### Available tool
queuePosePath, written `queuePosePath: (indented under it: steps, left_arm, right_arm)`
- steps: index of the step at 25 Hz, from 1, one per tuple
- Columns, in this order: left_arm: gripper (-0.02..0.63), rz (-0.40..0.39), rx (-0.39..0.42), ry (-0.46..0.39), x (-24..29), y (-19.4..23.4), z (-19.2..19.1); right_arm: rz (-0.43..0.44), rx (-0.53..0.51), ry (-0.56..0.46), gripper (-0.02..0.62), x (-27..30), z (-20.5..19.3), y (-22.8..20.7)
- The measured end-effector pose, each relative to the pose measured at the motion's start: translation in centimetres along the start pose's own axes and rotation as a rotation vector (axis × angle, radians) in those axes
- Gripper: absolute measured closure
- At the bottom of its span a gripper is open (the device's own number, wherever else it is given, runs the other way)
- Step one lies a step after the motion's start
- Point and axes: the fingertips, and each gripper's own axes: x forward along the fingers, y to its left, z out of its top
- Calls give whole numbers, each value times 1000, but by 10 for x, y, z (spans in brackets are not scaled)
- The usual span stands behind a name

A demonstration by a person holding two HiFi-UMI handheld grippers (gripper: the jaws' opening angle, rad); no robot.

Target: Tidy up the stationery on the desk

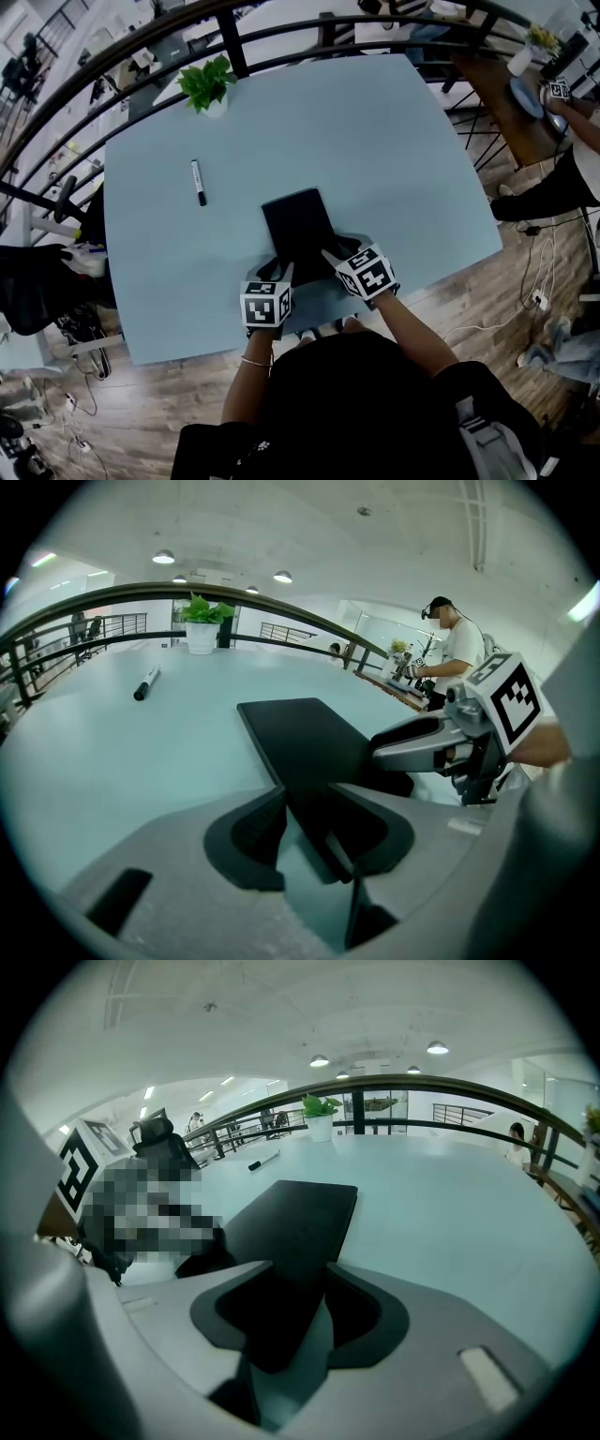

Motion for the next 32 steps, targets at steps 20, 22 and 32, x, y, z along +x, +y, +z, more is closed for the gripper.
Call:
queuePosePath:
  steps: [20,22,32]
  left_arm:
    - [529,41,-36,-149,-22,9,28]
    - [568,51,-44,-193,-28,12,36]
    - [613,102,-51,-367,-63,8,76]
  right_arm:
    - [3,-65,-45,418,-6,13,-16]
    - [-9,-71,-89,446,-10,23,-19]
    - [-4,-58,-335,588,-43,81,-15]
